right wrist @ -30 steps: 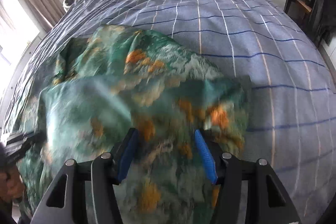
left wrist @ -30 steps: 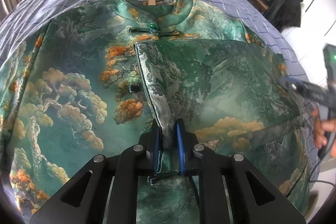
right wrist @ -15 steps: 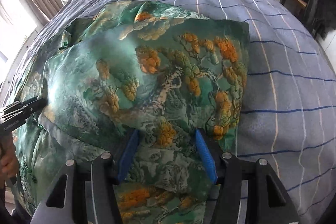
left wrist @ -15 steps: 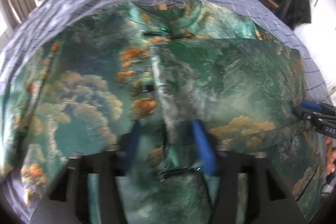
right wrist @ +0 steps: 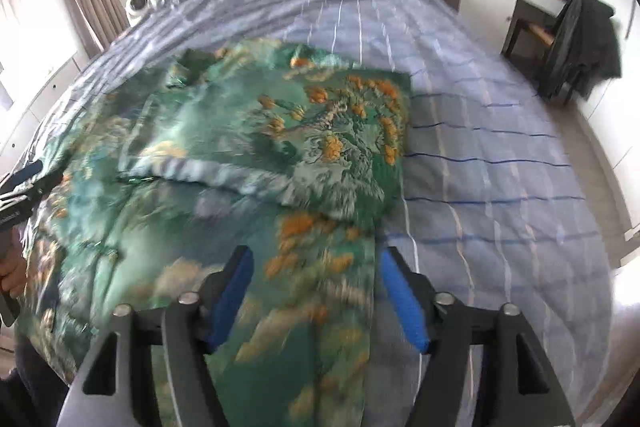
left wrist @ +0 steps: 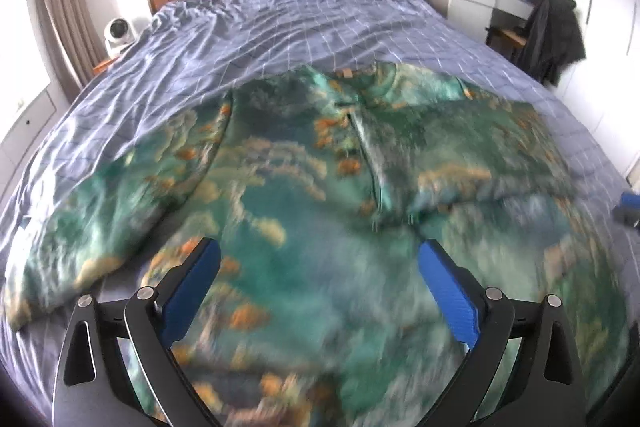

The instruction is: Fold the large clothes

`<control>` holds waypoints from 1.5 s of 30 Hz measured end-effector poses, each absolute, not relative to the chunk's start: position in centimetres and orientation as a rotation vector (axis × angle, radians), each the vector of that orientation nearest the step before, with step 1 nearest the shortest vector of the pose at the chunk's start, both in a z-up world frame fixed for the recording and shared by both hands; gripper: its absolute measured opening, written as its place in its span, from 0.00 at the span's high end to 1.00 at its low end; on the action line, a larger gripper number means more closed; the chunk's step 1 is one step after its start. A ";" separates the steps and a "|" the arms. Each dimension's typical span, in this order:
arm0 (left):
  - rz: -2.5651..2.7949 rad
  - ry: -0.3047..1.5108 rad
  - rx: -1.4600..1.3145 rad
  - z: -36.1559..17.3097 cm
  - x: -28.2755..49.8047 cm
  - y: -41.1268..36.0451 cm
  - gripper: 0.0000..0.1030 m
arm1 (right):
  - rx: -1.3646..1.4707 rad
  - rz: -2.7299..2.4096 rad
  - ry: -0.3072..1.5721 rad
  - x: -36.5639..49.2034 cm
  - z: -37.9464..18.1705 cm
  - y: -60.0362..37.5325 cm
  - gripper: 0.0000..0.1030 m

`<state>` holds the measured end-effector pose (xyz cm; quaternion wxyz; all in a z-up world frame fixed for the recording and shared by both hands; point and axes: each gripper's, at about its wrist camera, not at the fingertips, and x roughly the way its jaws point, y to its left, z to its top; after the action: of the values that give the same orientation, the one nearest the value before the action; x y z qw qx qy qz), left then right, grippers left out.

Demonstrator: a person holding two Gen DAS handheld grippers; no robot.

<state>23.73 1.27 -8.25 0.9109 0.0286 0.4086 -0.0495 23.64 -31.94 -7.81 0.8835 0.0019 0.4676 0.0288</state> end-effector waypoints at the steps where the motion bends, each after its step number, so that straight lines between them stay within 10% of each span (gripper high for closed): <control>1: -0.120 0.856 0.043 -8.5 22.8 1.8 0.04 | 0.000 0.052 0.945 22.1 -7.0 -31.6 0.32; 17: 0.098 0.866 0.102 -8.5 13.6 10.5 0.02 | 0.108 0.130 0.879 6.8 -6.1 -22.1 0.26; 45: 0.719 0.719 -0.952 -17.9 17.9 43.7 0.09 | 0.025 0.294 0.844 3.5 -4.6 -14.7 0.26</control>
<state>17.90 43.71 -17.88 0.7672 -0.4384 0.3311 0.3310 3.54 -14.69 -4.57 0.9016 0.0119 0.4083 0.1423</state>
